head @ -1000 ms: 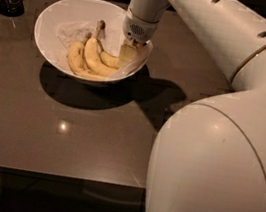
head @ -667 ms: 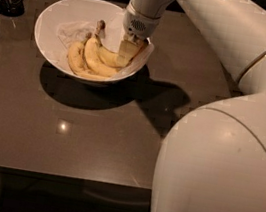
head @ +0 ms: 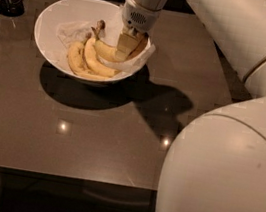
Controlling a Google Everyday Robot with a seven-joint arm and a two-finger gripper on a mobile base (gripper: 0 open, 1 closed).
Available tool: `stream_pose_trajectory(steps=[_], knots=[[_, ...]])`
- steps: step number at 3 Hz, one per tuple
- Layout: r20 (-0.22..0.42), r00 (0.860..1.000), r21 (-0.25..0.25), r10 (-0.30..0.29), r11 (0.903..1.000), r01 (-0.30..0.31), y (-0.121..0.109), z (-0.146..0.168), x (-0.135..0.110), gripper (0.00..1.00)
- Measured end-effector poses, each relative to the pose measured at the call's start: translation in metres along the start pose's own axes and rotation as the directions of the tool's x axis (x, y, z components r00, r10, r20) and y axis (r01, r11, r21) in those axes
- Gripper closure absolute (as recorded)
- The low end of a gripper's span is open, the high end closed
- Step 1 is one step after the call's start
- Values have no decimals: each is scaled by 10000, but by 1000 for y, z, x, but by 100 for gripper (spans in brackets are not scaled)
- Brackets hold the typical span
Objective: Pick banana from white bowl
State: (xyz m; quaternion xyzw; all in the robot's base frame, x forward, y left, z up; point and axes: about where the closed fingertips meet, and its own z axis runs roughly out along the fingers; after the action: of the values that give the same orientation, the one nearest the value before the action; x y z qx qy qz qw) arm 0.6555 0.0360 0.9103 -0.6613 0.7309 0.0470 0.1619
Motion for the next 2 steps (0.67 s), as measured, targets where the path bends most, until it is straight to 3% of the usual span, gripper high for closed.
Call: stream_pose_trajectory(steps=[2], knots=[[551, 9982, 131, -252, 9996, 245, 12, -27, -6, 100]])
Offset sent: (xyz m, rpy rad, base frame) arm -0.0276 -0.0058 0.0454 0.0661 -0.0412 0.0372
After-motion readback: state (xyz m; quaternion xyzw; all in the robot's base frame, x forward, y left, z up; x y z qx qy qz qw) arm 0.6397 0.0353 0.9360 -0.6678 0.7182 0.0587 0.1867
